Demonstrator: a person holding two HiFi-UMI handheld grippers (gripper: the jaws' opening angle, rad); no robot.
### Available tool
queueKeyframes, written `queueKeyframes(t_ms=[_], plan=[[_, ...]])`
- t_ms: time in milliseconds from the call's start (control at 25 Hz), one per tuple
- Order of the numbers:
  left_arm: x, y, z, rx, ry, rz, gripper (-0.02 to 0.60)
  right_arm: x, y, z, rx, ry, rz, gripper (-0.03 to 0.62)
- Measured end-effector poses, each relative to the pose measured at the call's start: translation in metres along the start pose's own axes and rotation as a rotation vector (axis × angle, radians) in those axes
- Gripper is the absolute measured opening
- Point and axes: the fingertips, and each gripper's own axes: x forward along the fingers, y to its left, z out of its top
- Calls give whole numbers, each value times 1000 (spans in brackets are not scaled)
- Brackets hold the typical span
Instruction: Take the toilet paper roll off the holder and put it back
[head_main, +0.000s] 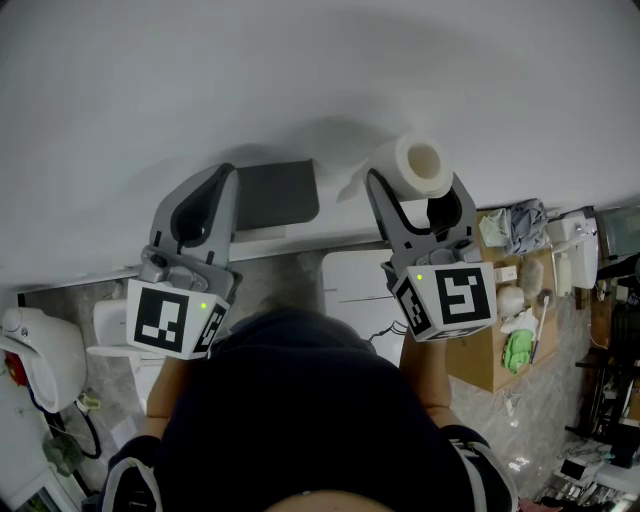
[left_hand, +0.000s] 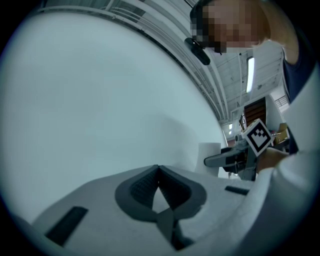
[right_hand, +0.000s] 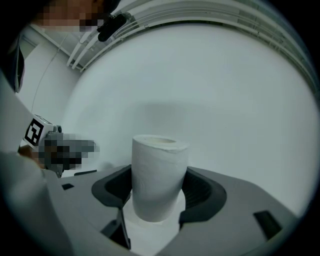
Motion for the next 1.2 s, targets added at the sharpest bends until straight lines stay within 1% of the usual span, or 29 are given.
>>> queueKeyframes(t_ms=[840,1200], plan=[[-9,7,-2,0,2,29,2,-4,6,27,-16,-66,13,310],[-12,10,-1,2,0,44,2,-3,12,34,-20,-86,33,310]])
